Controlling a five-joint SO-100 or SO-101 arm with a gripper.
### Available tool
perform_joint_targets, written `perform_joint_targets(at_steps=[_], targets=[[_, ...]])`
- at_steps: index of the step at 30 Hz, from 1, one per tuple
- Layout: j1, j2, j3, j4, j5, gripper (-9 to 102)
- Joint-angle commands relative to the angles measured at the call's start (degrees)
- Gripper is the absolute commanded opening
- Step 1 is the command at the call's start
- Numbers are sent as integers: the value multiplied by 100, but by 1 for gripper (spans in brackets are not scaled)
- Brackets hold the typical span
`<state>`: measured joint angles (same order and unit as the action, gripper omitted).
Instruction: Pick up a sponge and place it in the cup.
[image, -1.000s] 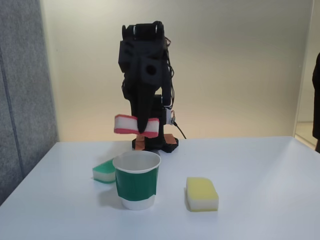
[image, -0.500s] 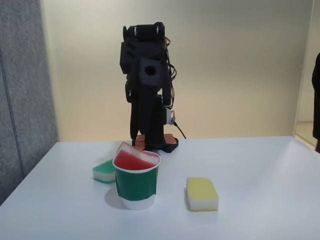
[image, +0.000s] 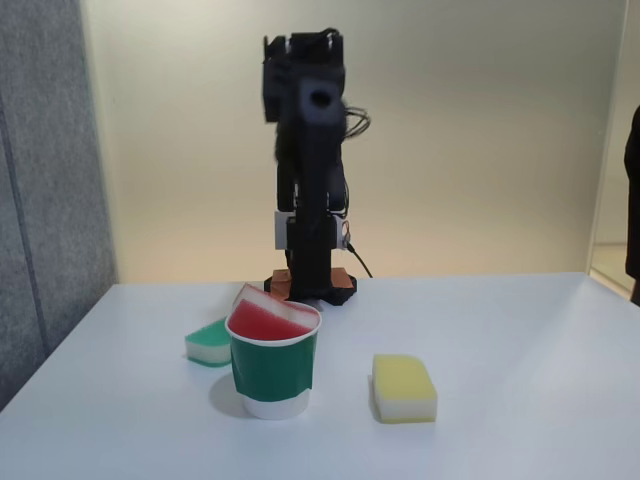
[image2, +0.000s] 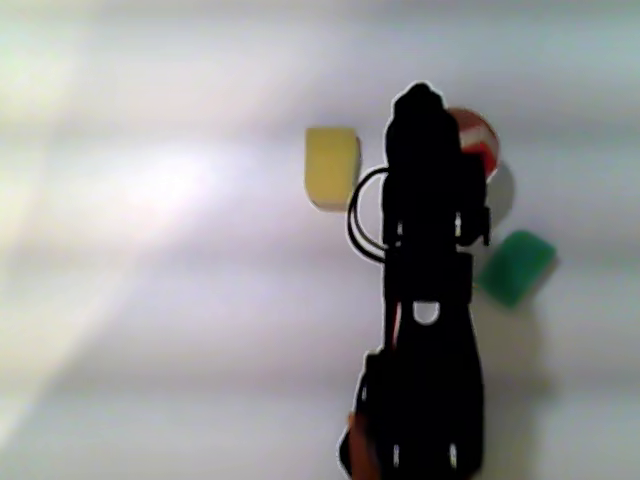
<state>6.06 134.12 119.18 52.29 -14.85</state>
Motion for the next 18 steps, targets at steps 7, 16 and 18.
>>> perform_joint_targets(at_steps=[7, 16, 18], targets=[[-580, 1846, 536, -141, 826, 0], [-668, 3287, 1758, -519, 1063, 0], [-694, 3586, 2092, -580, 1081, 0]])
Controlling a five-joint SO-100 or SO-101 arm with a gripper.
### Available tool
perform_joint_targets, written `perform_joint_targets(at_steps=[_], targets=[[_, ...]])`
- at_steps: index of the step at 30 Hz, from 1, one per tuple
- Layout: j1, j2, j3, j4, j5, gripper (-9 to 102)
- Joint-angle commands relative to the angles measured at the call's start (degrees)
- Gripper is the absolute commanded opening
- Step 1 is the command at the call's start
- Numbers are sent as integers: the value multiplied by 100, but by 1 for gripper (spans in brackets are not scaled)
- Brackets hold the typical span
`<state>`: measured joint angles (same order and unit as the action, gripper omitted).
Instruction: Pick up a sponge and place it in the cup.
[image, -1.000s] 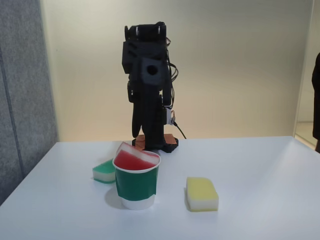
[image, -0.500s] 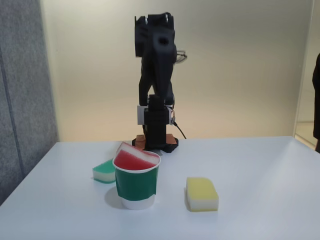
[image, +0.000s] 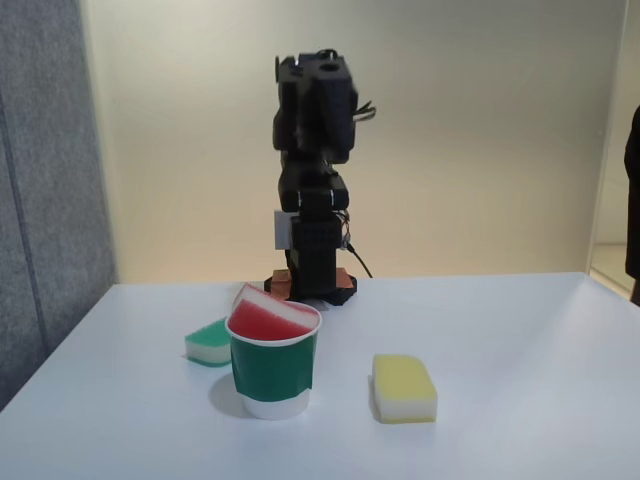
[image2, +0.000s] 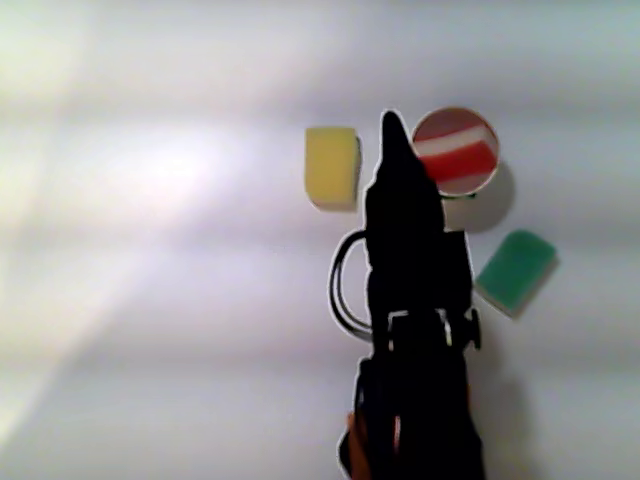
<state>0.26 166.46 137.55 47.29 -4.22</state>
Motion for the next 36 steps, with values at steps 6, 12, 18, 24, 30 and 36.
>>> perform_joint_targets(at_steps=[6, 12, 18, 24, 30, 36], targets=[[44, 958, 1063, -114, 35, 0], [88, 1441, 1652, -220, 18, 0], [141, 1986, 2101, -229, -9, 0], [272, 2039, 2276, -229, -97, 0], [422, 2039, 2707, -272, -114, 0], [492, 2039, 3357, -879, -211, 0]])
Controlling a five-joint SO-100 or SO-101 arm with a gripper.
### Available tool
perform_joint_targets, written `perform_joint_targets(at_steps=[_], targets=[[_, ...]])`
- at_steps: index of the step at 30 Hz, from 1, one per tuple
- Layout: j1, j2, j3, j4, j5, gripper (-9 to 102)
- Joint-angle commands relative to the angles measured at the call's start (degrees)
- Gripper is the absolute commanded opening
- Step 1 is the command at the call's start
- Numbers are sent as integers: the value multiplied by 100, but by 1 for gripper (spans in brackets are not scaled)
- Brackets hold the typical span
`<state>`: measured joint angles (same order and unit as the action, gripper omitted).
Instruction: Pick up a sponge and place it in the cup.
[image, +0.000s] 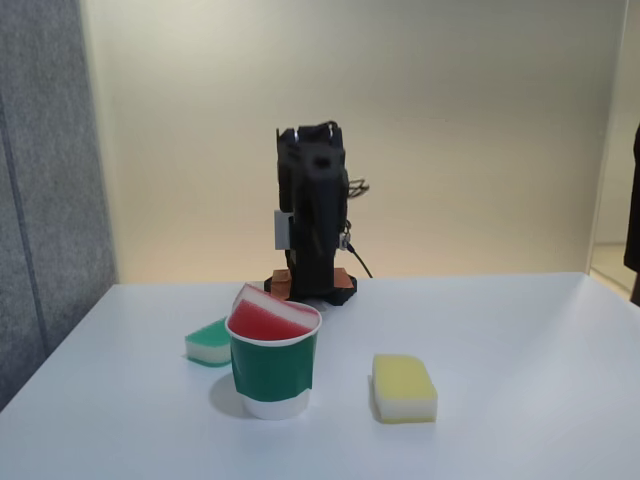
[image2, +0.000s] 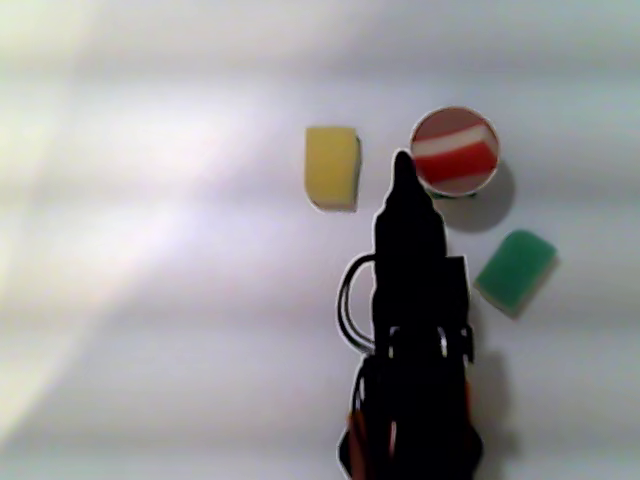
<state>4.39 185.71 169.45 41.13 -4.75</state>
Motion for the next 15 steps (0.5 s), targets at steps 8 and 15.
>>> perform_joint_targets(at_steps=[8, 15], targets=[[62, 114, 738, -1178, -202, 0], [-53, 123, 765, -1081, -202, 0]])
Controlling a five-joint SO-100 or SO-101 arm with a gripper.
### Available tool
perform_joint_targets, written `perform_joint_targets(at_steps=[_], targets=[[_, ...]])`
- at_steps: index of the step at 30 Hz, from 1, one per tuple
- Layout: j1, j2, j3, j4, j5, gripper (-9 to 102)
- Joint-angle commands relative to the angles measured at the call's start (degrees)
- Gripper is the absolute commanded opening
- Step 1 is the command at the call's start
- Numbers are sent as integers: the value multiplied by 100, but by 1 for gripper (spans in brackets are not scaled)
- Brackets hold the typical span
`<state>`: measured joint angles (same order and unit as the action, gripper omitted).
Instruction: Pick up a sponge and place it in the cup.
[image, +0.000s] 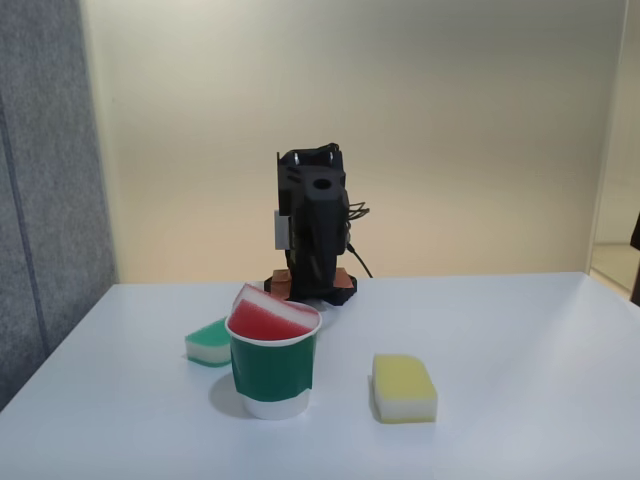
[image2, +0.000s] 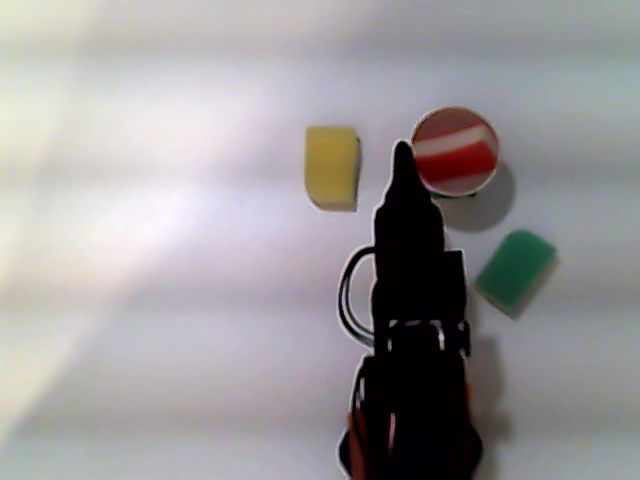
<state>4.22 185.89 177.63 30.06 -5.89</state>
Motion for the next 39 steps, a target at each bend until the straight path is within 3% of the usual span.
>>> perform_joint_targets(at_steps=[1, 12, 28, 39], targets=[[-79, 105, -53, 123, -88, 0], [-308, 105, -44, 1907, -141, 0], [589, 123, -44, 4948, -290, 0], [360, 132, -44, 5036, 422, 0]])
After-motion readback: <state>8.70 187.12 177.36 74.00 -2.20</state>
